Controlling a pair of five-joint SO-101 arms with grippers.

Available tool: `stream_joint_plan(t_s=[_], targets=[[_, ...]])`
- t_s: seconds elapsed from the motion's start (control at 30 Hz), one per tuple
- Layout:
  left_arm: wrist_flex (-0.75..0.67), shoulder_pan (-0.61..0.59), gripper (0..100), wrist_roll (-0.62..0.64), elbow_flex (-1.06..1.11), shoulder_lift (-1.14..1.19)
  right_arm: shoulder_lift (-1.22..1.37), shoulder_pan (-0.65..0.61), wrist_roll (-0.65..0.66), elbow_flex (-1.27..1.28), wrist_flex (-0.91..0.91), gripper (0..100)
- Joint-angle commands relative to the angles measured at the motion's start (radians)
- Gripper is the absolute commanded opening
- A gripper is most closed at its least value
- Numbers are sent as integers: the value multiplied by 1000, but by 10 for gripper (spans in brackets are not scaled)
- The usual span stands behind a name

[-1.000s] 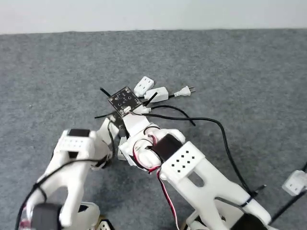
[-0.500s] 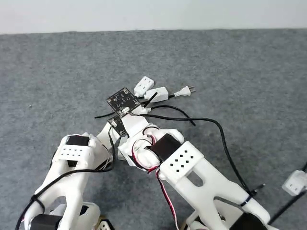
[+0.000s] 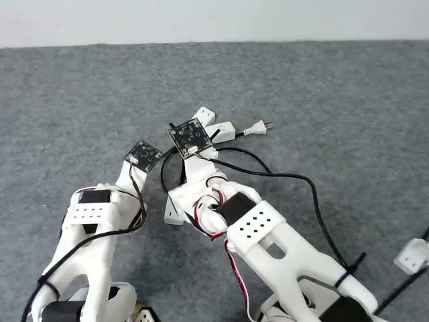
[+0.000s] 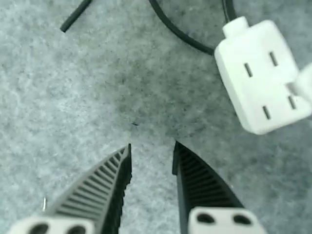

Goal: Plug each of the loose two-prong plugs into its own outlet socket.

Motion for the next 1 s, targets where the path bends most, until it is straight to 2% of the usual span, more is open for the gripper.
stream_joint_plan(t_s=[0.0, 0.57, 0.97], targets=[[-18, -11, 135, 17, -44, -32, -4, 16, -8, -9, -47, 8], [-18, -12, 135, 17, -44, -32, 134, 16, 41, -40, -120, 8], [-18, -12, 135, 17, -44, -32, 143, 45, 3, -46, -170, 8]])
